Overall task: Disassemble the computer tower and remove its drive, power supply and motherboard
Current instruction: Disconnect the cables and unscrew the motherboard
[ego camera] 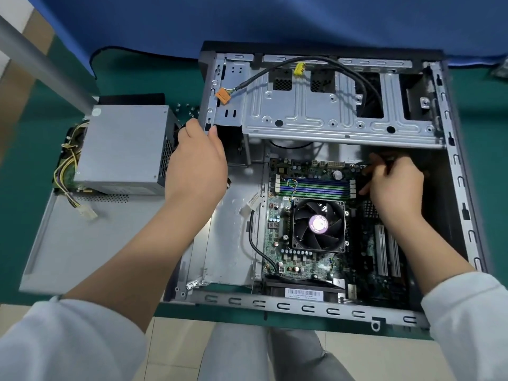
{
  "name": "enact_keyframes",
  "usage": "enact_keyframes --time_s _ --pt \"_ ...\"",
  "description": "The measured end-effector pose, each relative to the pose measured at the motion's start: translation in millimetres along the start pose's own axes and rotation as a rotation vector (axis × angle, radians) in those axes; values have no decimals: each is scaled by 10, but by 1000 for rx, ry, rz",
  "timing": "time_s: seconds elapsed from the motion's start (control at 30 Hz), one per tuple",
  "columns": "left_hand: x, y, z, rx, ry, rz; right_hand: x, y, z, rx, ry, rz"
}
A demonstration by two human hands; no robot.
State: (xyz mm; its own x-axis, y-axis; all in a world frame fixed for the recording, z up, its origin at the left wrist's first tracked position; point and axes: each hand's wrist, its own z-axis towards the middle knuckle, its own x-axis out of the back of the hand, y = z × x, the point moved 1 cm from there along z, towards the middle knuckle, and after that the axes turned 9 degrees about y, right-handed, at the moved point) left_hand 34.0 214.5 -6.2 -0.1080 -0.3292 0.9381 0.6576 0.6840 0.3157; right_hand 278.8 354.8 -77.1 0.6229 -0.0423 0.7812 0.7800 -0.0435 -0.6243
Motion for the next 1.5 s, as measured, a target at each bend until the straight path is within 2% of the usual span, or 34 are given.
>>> enact_keyframes --time_s 0.33,0.53,1.03,1.27,1.5 --pt "-8 -2 11 8 6 19 -16 -1 27 28 -23 -28" --pt "-3 8 7 1 5 24 -9 -37 7 114 -9 -99" --pt "10 17 -1 9 13 0 51 -83 1 320 -131 -293" --pt "-1 10 4 16 19 -9 44 -108 -40 304 2 -444" --pt "-7 6 -3 11 22 -11 12 -91 -10 183 -90 -297"
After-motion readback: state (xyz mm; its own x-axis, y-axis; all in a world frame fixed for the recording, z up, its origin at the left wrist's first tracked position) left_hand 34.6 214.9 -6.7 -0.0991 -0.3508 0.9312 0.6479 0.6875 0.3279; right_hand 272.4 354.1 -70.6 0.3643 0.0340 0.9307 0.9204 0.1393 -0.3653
